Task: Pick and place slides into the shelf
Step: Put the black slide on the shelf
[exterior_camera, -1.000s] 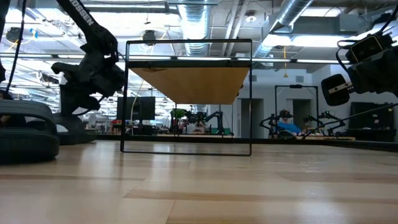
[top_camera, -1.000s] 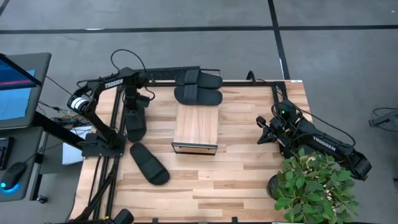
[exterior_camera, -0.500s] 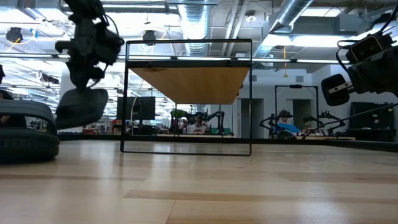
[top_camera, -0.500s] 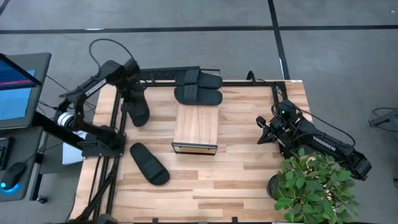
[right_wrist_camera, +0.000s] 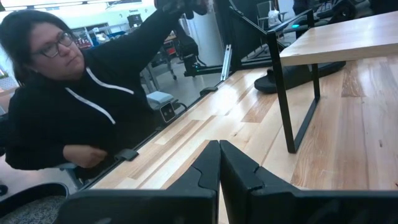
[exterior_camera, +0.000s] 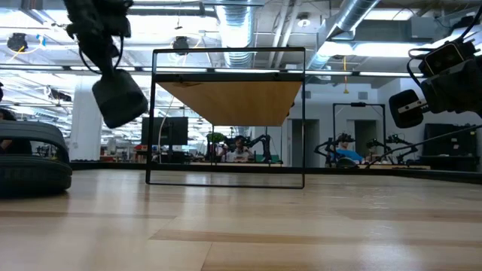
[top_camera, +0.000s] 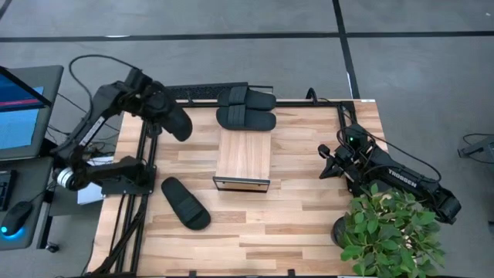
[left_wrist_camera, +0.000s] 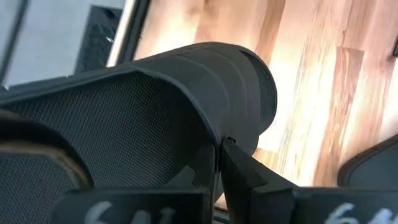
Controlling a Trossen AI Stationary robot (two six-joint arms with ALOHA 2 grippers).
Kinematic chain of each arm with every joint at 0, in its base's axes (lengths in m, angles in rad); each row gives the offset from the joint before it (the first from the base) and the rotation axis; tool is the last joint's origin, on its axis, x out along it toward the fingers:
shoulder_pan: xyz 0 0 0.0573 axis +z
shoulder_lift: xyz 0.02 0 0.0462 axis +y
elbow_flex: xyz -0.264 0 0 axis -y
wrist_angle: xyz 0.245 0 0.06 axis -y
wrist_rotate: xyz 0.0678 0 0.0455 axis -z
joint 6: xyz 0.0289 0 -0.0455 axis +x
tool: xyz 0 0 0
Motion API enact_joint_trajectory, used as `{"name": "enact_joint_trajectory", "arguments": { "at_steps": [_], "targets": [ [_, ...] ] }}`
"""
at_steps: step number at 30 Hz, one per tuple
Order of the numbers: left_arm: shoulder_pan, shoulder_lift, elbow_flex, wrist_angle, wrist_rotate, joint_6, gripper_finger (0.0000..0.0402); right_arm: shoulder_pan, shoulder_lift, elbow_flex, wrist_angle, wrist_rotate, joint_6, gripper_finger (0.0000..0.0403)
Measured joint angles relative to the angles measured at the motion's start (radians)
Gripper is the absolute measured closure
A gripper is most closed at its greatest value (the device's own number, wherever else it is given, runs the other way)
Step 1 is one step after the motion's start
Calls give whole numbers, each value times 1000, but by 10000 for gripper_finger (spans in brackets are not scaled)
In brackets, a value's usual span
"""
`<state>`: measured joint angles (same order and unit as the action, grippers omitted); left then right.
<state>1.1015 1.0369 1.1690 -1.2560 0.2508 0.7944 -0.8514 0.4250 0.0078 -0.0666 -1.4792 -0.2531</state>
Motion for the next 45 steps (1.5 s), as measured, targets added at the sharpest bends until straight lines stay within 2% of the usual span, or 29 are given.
{"name": "enact_joint_trajectory", "arguments": {
  "at_steps": [9, 16, 19, 26, 35, 40, 45],
  "targets": [
    [0, -175, 0, 35, 103, -10, 401, 0, 0, 0, 0, 0, 0, 403],
    [0, -296, -21, 198, 284, -181, 401, 0, 0, 0, 0, 0, 0, 403],
    [0, -345, -43, 282, 322, -294, 401, 0, 0, 0, 0, 0, 0, 403],
    [-1, -421, -58, 352, 293, -659, 401, 0, 0, 0, 0, 0, 0, 403],
    [-24, -557, -66, 381, 293, -878, 401, 0, 0, 0, 0, 0, 0, 403],
    [-25, -630, -152, 492, 300, -1002, 401, 0, 0, 0, 0, 0, 0, 403],
    [-25, -654, -275, 663, 373, -1124, 401, 0, 0, 0, 0, 0, 0, 403]
  ]
}}
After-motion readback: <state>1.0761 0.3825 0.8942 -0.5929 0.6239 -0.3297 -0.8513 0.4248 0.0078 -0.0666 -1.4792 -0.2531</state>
